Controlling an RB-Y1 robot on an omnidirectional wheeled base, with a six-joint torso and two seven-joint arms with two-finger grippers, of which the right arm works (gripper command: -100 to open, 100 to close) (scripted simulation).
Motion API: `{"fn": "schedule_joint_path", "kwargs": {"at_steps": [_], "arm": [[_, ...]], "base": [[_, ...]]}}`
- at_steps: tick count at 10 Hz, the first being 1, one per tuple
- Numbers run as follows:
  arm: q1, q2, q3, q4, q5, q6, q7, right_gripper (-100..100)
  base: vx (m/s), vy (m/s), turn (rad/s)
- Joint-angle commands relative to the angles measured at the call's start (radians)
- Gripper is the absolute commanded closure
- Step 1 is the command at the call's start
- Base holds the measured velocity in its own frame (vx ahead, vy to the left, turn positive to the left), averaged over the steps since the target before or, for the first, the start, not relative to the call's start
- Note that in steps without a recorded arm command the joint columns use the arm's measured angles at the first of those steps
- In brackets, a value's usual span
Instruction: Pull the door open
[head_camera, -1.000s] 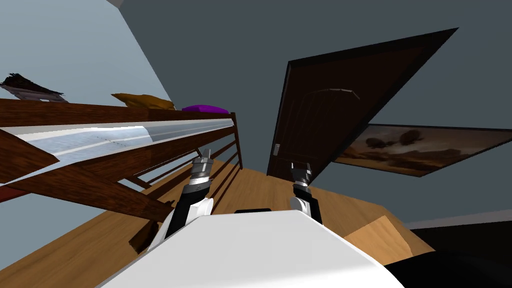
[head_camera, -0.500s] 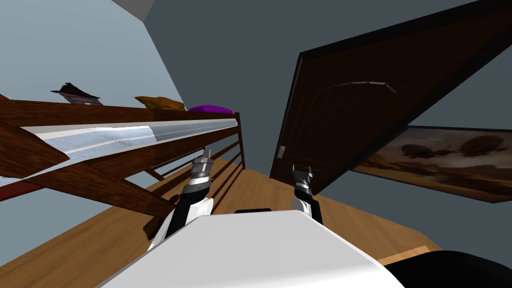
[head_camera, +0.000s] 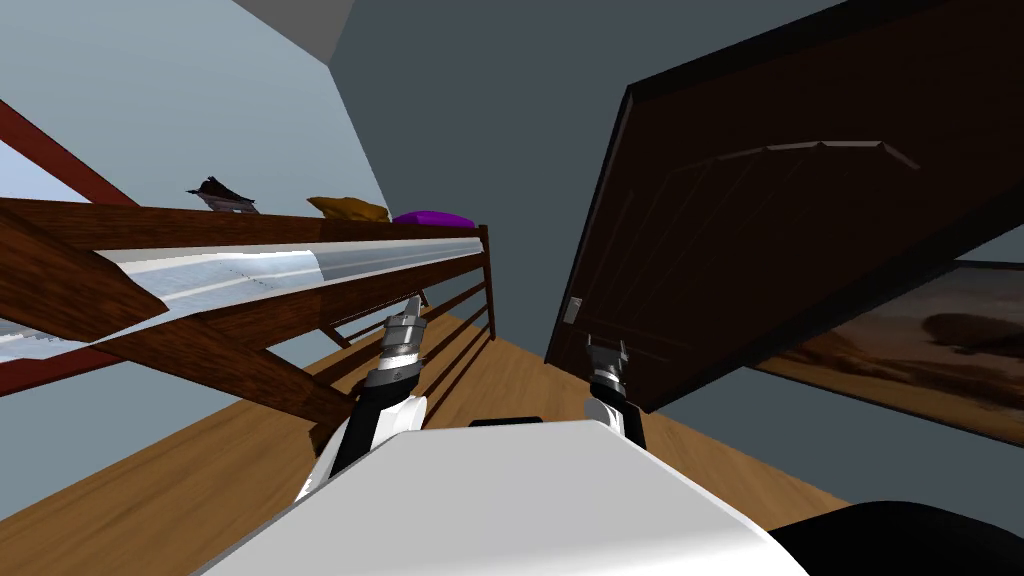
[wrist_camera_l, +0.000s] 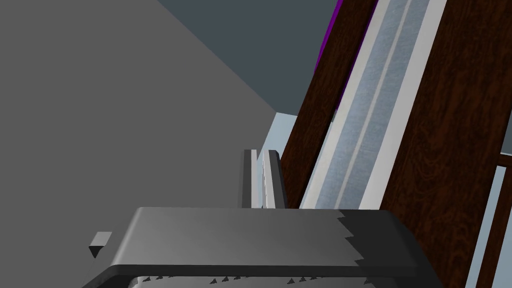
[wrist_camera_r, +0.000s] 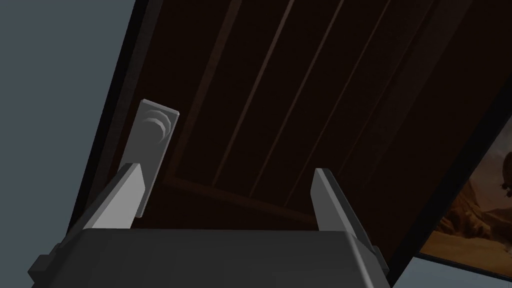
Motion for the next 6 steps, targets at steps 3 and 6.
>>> {"fn": "schedule_joint_path", "kwargs": {"at_steps": [3,6], "arm": [[-0.007,-0.003,-0.004,0.039,-0.075,-0.011,-0.035,-100],[-0.008,-0.006,-0.006,0.067,-0.132,-0.021,-0.063,-100]], "base": [[0.084,-0.049,0.161],[0.073,-0.065,0.151]]}}
